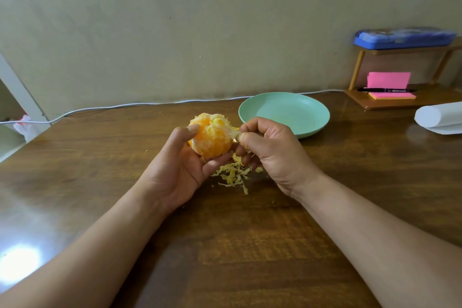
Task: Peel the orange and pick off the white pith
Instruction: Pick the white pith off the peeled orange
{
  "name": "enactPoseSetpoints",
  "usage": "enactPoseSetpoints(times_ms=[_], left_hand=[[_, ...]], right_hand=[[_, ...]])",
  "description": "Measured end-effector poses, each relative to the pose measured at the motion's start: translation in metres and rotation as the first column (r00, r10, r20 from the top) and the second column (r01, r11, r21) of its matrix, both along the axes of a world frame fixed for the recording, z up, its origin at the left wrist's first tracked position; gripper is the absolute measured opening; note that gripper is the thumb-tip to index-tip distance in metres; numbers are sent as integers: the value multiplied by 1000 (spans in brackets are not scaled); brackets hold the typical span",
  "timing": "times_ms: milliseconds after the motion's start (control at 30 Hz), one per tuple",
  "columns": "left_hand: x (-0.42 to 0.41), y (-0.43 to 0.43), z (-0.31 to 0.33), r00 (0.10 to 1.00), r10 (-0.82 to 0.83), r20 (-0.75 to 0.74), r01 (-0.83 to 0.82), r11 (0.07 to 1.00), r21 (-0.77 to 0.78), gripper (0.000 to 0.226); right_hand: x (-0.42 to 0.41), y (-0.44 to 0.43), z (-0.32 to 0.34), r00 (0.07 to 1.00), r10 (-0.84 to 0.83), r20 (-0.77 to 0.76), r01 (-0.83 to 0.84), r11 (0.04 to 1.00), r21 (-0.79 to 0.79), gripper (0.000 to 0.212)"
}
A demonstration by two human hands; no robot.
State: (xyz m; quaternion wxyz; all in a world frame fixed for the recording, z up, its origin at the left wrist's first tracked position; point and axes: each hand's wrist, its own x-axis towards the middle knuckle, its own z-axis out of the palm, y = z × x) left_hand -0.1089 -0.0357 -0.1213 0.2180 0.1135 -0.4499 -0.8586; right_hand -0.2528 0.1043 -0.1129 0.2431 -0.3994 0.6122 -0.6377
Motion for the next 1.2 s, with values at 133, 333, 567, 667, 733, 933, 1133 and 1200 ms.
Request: enactPoseSetpoints(times_ms=[133,333,567,667,733,933,1133,1200], left_hand=[[0,-4,1,1000,-7,-18,7,999,40,65],[2,-7,1,1000,15,6,-16,997,81,66],[1,-11,0,996,91,14,-92,990,108,70],[2,-12,0,992,128,-1,-126,978,168,69],[2,-14,0,989,146,-9,-141,966,219,69],[4,-15,2,979,204,19,-202,943,264,68],[5,-19,3,982,185,22,-184,942,280,76],[2,-16,2,983,176,52,-183,950,252,79]], right_hand=[[-1,0,-1,1000,-2,17,2,1000,0,9],[-3,-1,-2,999,-30,35,29,999,17,11],[-7,-2,-5,998,-56,13,55,997,55,10],[-8,-3,-7,998,-60,28,58,997,46,11],[-10,-4,-8,997,-69,36,68,997,41,12],[-14,-6,-12,990,-133,-58,137,988,77,9],[-17,-8,-22,780,-92,-619,267,943,196,15],[-13,-9,-22,695,-38,-718,270,939,212,16]])
